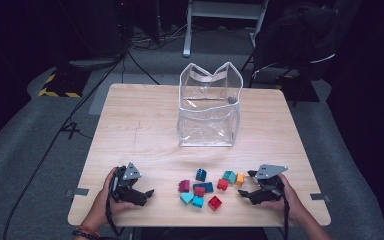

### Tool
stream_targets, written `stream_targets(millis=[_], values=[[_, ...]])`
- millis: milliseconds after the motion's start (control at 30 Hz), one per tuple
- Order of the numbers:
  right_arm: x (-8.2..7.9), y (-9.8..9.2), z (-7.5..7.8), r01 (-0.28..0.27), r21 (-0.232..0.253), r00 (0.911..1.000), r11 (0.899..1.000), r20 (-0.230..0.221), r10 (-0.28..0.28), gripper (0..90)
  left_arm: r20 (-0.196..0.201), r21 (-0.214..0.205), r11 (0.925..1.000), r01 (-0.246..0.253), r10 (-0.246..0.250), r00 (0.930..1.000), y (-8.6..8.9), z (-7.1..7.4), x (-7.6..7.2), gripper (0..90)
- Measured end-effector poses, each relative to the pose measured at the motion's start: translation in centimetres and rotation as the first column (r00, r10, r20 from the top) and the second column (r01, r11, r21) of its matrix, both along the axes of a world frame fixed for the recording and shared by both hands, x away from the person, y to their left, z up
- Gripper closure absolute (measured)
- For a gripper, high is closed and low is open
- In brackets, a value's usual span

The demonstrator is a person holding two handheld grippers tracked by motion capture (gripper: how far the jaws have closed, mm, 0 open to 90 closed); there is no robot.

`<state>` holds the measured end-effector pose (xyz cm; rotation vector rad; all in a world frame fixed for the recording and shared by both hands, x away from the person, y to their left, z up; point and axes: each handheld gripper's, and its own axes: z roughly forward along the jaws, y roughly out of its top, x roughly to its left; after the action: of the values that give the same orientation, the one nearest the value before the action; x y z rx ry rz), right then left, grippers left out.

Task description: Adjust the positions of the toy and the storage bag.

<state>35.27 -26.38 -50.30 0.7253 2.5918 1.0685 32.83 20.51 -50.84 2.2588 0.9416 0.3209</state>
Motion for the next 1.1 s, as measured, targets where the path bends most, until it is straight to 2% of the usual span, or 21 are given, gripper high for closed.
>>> stream_targets(millis=[100, 133, 167, 367, 467, 533, 633, 767, 900, 1100], values=[[0.12, 0.38, -0.17, -0.006, 0.023, 1.0, 1.0, -0.001, 0.006, 19.4, 0.002, 0.003, 1.0, 0.0, 0.0, 1.0, 0.05, 0.02, -0.01, 0.3], [0.18, 0.3, -0.18, 0.007, 0.034, 1.0, 0.999, 0.0, -0.007, 24.8, 0.005, 0.007, 1.0, 0.002, -0.002, 1.0, 0.08, 0.03, 0.0, 0.4], [0.19, 0.25, -0.19, 0.012, 0.039, 0.9999, 0.999, 0.001, -0.013, 25.6, 0.002, 0.003, 1.0, 0.001, -0.001, 1.0, 0.06, 0.02, -0.01, 0.4], [0.28, 0.26, -0.18, 0.009, 0.052, 0.9999, 0.999, 0.005, -0.009, 33.0, 0.002, 0.006, 0.9999, 0.011, -0.011, 0.9999, 0.15, 0.04, 0.14, 0.3], [0.23, 0.36, -0.17, 0.006, 0.05, 0.9999, 0.999, 0.015, -0.007, 33.7, 0.001, 0.006, 0.9999, 0.014, -0.014, 0.9999, 0.17, 0.04, 0.2, 0.3], [0.07, 0.58, -0.16, -0.002, 0.049, 0.9995, 0.999, 0.031, 0.0, 39.3, 0.001, 0.006, 0.9999, 0.014, -0.014, 0.9999, 0.17, 0.04, 0.19, 0.4], [0.06, 0.7, -0.16, -0.015, 0.051, 0.9991, 0.999, 0.04, 0.013, 41.8, 0.001, 0.006, 0.9999, 0.014, -0.014, 0.9999, 0.17, 0.04, 0.19, 0.4], [0.1, 0.8, -0.18, -0.036, 0.063, 0.9985, 0.997, 0.043, 0.034, 53.4, 0.002, 0.006, 0.9999, 0.014, -0.014, 0.9999, 0.17, 0.04, 0.19, 0.4], [0.09, 0.82, -0.2, -0.044, 0.069, 0.9982, 0.997, 0.042, 0.041, 58.5, 0.003, 0.009, 0.9999, 0.01, -0.01, 0.9999, 0.19, 0.06, 0.14, 0.6], [-0.11, 0.7, -0.23, -0.04, 0.071, 0.998, 0.997, 0.052, 0.036, 59.0, 0.004, 0.009, 0.9999, 0.009, -0.009, 1.0, 0.24, 0.06, 0.12, 0.7]])
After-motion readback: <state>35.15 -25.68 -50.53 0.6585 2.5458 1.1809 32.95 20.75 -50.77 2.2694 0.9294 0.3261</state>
